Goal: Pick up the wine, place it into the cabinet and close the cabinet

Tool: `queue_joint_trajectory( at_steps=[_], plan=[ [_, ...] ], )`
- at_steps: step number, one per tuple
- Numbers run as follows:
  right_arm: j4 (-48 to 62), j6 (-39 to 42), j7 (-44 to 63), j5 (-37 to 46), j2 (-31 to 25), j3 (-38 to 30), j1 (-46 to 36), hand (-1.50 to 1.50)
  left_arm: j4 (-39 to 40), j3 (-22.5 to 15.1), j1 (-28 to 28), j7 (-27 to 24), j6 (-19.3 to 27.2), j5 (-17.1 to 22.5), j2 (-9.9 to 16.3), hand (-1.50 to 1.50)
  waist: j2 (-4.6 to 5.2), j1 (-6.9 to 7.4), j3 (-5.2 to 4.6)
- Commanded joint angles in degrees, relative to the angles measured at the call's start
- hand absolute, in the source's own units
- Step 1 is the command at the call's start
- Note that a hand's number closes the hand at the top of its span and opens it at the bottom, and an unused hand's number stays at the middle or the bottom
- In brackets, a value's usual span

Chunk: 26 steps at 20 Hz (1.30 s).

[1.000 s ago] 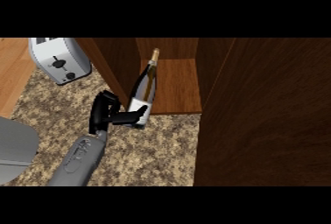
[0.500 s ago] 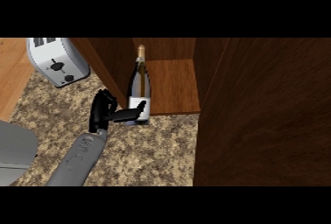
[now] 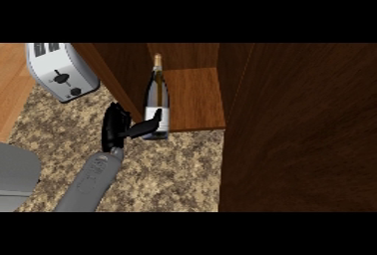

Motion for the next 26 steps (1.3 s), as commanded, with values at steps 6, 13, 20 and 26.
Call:
queue_joint_trajectory(
  at_steps=[6, 13, 20, 26],
  plan=[
    [-1.58, 1.48, 0.31, -4.81, -0.17, 0.54, 1.98, -1.50, 9.14, -0.27, -9.32, 0.21, 0.81, -0.01, -6.96, 1.50, 2.23, -3.76, -1.14],
    [-1.02, 2.11, -1.02, -4.24, 0.25, 0.51, 1.48, -1.50, 8.57, 3.72, -10.64, -0.64, 1.79, 2.92, -6.19, 1.50, 2.47, -4.28, -1.21],
    [0.15, 3.50, -0.43, -3.64, -0.39, 2.25, 1.09, -1.50, 9.10, -1.64, -12.63, 0.00, 5.84, -6.33, -3.31, 1.50, 2.50, -5.67, -0.99],
    [0.53, 3.55, -1.03, -4.91, -0.14, 0.79, 0.64, -1.50, 8.89, -5.13, -10.58, 0.21, 8.51, -10.96, -3.84, 1.50, 2.52, -5.85, -0.97]
  ],
)
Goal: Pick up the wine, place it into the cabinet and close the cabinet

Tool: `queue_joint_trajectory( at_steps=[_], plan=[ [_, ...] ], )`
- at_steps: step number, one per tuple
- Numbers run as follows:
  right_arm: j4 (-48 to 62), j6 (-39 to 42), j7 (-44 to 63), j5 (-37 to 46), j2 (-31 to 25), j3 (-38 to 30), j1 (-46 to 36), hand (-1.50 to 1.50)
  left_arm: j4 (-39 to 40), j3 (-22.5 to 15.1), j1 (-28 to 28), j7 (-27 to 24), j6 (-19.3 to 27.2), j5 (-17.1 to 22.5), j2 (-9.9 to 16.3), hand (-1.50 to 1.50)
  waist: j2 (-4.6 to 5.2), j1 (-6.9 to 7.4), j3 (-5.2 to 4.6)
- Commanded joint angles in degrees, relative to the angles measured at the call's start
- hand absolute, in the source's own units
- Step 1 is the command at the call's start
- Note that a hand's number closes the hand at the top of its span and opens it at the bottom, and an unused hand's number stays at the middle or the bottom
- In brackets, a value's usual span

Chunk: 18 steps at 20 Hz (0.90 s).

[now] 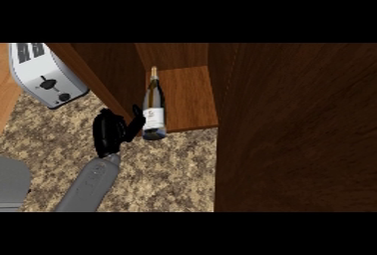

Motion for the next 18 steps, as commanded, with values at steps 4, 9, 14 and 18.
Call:
queue_joint_trajectory(
  at_steps=[4, 9, 14, 18],
  plan=[
    [-0.53, 0.75, 0.28, -3.31, -0.13, -0.17, -0.62, -1.50, 6.77, -4.27, -13.01, 6.00, -2.75, -3.72, -6.09, 1.50, 2.10, -3.26, -0.99],
    [-1.27, 1.12, 0.66, -3.60, -0.42, -0.08, -0.81, -1.50, 5.96, -5.16, -12.02, 9.93, -0.15, -5.79, -7.14, 1.50, 1.93, -3.73, -0.93],
    [-1.68, 1.43, 0.81, -3.75, -0.65, -0.05, 0.11, -1.50, 6.97, -4.78, -10.48, 12.94, -0.10, -7.81, -4.54, 1.50, 1.97, -4.46, -0.94],
    [-1.66, 2.40, 0.76, -4.22, -1.24, 0.34, 0.23, -1.50, 6.88, -4.41, -10.54, 15.95, 2.21, -11.04, -3.81, 1.50, 1.96, -4.92, -0.86]
  ],
)
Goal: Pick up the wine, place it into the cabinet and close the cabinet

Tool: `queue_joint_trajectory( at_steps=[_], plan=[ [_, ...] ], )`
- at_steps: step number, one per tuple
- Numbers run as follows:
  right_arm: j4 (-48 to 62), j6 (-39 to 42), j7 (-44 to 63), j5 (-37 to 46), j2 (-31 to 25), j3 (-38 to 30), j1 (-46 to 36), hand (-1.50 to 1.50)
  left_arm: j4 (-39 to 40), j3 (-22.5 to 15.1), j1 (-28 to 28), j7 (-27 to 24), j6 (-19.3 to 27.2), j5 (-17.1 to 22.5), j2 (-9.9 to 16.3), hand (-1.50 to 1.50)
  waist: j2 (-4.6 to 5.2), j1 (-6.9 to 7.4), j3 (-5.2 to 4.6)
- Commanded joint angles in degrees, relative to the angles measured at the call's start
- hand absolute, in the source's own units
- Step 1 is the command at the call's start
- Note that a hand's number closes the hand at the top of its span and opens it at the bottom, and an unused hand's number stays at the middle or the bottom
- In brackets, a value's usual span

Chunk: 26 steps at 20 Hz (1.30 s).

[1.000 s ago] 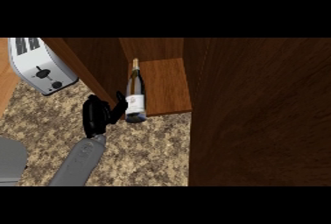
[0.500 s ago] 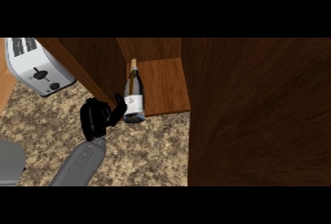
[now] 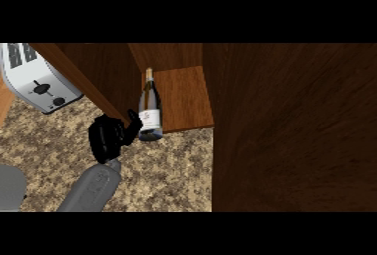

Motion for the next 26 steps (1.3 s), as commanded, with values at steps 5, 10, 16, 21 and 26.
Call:
queue_joint_trajectory(
  at_steps=[5, 10, 16, 21, 26],
  plan=[
    [-1.28, 0.26, 0.90, -2.64, -0.34, -0.24, -0.34, -1.50, 8.98, -2.46, -12.40, 7.06, -4.98, -5.69, -4.01, -1.50, 2.40, -3.22, -1.20],
    [-1.00, 0.79, 0.62, -2.43, -0.42, 0.51, 0.20, -1.50, 9.18, -2.77, -10.76, 9.98, -5.59, -8.70, -3.33, -1.50, 2.33, -3.26, -1.21],
    [-1.62, 0.58, 1.11, -2.99, -0.38, 0.45, 0.02, -1.50, 6.85, -2.57, -12.01, 13.93, -7.83, -9.74, -3.17, -1.50, 2.14, -2.87, -1.30],
    [-0.08, 1.45, 0.31, -3.23, -0.60, 0.59, 0.49, -1.50, 4.22, -3.00, -12.44, 14.09, -6.79, -8.65, -5.39, -1.50, 2.19, -3.02, -1.45],
    [-0.94, 0.11, 1.98, -3.18, -0.23, 0.55, 0.23, -1.50, 0.43, -3.77, -12.75, 13.97, -6.87, -6.98, -6.83, -1.50, 1.82, -1.67, -1.59]
  ],
)
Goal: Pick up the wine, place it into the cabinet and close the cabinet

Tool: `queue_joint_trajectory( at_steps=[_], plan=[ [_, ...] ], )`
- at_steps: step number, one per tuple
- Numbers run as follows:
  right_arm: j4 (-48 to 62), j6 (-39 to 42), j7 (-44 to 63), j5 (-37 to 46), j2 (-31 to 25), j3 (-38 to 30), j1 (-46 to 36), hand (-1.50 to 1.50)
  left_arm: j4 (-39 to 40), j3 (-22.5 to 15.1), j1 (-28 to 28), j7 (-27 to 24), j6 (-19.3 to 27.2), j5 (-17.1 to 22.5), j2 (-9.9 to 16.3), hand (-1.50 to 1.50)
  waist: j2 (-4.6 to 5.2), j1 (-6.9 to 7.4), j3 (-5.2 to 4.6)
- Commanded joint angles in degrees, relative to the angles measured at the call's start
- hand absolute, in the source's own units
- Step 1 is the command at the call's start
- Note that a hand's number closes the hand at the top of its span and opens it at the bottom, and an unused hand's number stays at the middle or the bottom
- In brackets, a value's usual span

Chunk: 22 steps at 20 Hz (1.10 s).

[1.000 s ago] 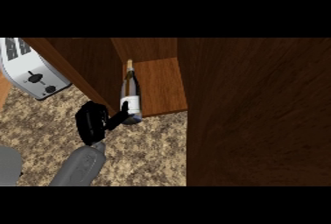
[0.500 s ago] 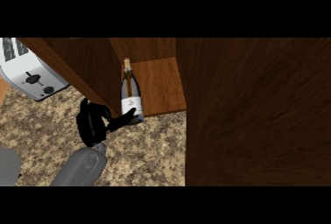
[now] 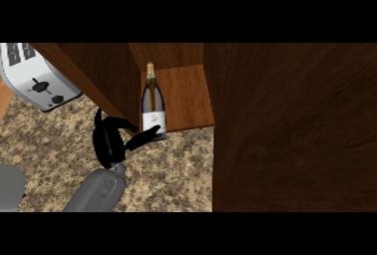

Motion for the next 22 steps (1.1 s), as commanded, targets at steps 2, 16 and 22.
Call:
queue_joint_trajectory(
  at_steps=[2, 16, 22],
  plan=[
    [-1.76, -0.23, 0.86, -1.87, 0.25, 0.89, 0.59, -1.50, 3.16, -1.34, -14.48, -0.05, -6.51, 3.00, -5.92, -1.50, 1.12, -1.48, -1.21],
    [-2.79, -2.30, 2.59, -1.97, 0.40, 0.13, 0.44, -1.50, -6.36, -1.73, -13.64, -4.59, -4.20, 14.93, -7.51, -1.50, 0.23, 1.57, -1.39],
    [-2.64, -2.84, 2.50, -1.25, 0.65, 0.35, -0.36, -1.50, -10.35, -3.26, -12.21, -8.27, -5.58, 20.65, -7.54, -1.50, -0.03, 2.53, -1.36]
  ],
)
